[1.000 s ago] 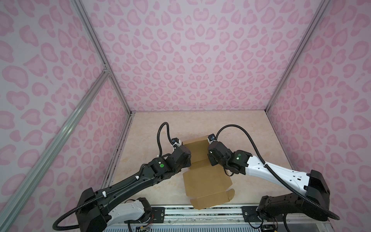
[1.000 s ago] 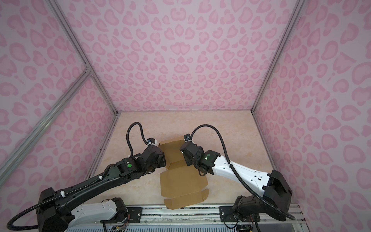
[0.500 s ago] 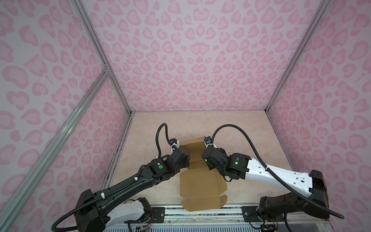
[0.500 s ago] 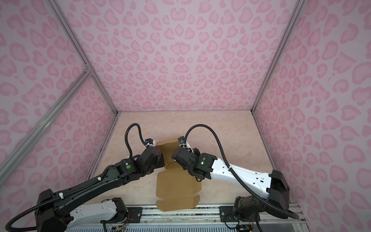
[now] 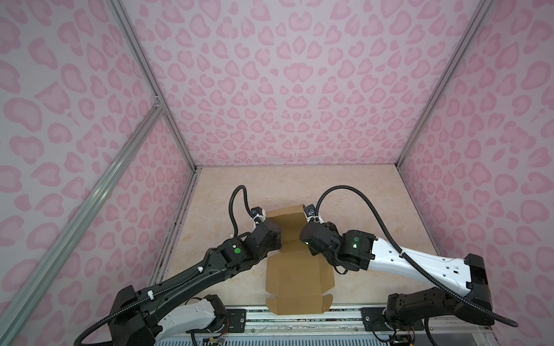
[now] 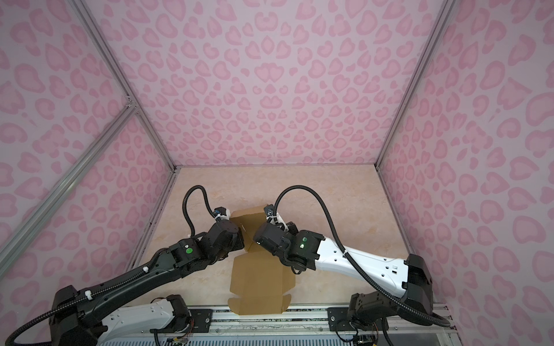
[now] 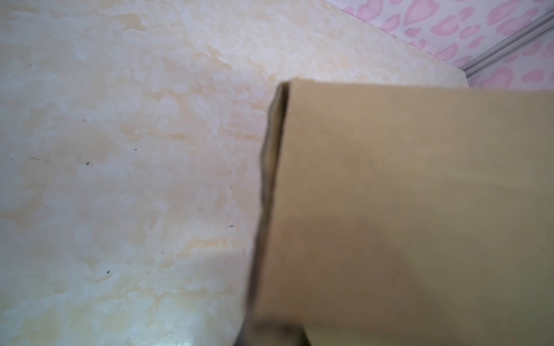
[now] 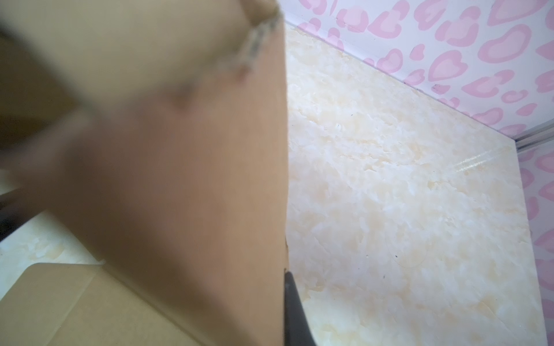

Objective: Assemble paper box
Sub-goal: Fold the bottom flaps of a flat cardboard box at the center of the table.

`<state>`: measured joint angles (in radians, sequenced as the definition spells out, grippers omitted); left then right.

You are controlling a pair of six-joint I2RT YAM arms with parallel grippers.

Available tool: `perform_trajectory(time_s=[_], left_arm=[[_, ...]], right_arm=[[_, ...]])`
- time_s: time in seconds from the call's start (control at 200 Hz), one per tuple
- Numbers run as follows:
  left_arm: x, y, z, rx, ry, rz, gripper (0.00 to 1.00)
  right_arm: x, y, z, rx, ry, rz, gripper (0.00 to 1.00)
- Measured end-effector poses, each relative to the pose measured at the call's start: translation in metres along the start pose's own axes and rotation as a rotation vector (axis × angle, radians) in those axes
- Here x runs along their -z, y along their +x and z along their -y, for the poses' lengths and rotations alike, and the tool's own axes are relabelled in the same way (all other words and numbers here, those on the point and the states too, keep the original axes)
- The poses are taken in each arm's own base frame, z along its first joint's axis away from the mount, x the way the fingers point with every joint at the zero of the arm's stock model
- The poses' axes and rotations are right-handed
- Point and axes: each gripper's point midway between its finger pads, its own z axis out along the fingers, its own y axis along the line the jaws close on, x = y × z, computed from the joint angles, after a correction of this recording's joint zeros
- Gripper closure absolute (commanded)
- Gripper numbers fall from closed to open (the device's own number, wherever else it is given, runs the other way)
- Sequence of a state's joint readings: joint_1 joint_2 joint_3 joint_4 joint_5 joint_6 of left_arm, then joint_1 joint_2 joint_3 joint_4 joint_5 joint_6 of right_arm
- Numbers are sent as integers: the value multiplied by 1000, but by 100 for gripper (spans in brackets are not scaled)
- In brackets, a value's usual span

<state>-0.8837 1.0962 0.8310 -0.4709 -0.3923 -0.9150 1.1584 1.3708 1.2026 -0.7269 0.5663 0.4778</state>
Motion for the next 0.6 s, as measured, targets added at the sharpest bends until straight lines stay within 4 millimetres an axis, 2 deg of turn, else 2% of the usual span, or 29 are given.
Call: perform_trajectory(time_s=[0.435,0.6], left_arm=[[-2,1,-2,7,-11,-10,98],[-1,-1,-4,10,-14,-6,94]], right_arm=[[-5,5,-2,-1,2,-3,100],[-6,5,-3,-8,1,0,100]])
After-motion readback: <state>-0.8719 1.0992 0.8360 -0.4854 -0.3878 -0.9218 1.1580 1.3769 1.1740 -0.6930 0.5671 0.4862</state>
